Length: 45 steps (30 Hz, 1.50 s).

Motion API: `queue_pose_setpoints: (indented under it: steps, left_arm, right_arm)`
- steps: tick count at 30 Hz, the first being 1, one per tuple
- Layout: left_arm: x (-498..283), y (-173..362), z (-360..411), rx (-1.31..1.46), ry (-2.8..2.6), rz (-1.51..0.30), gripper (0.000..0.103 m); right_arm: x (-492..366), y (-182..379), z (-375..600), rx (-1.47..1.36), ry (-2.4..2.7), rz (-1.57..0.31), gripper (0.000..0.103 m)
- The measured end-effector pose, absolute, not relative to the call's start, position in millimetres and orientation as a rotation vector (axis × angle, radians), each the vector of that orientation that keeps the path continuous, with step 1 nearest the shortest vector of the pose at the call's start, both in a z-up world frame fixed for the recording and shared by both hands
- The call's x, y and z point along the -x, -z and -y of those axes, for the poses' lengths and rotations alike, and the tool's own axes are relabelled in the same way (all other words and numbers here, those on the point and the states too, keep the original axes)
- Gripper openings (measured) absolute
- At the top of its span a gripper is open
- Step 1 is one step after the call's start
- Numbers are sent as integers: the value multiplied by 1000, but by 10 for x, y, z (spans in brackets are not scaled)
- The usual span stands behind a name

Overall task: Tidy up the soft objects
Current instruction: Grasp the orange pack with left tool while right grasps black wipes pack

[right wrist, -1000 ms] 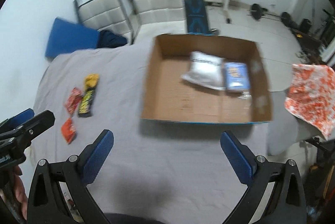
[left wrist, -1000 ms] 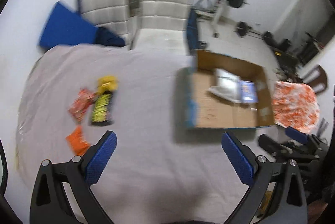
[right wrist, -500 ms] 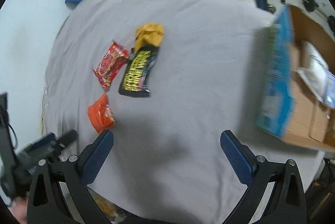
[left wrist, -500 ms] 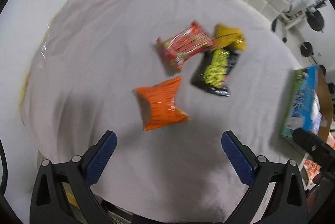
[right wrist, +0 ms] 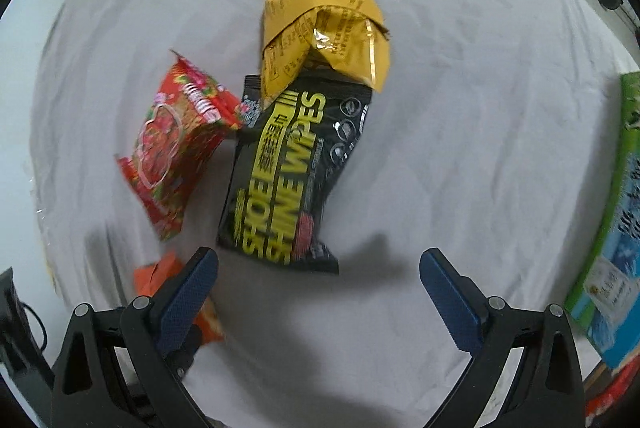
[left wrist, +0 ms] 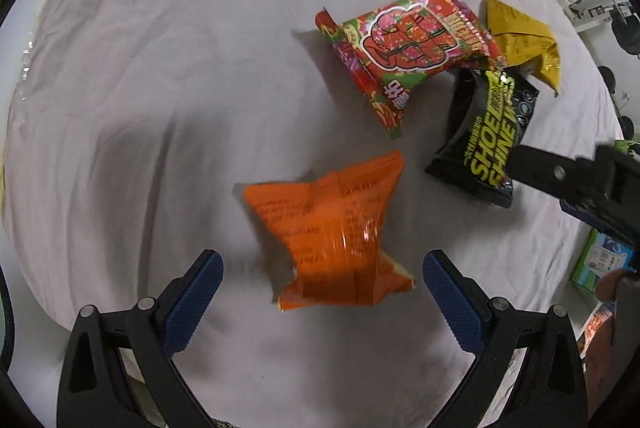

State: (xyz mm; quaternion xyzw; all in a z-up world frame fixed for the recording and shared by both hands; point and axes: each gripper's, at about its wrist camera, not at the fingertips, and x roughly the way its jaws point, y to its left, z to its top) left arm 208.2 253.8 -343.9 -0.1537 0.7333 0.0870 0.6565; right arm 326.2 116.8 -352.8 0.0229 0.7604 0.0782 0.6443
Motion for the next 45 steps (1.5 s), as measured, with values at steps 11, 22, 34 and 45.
queue_pose_setpoints:
  steps: [11, 22, 34, 45]
  left_arm:
    - [-2122, 3805, -2543, 342, -193, -1711, 97]
    - [-2110, 4049, -2573, 336, -232, -1741, 69]
    - [-2104, 3942, -2562, 314, -245, -1717, 41]
    - [-2124, 3754, -2574, 306, -245, -1697, 36]
  right_arm:
    - [-3579, 3864, -1453, -5, -147, -1785, 95]
    - [-3796, 4138, -1753, 31, -128, -1839, 91]
    - [-3698, 4171, -1946, 89, -112, -1834, 64]
    - [-3463, 4058, -1984, 122, -117, -1817, 57]
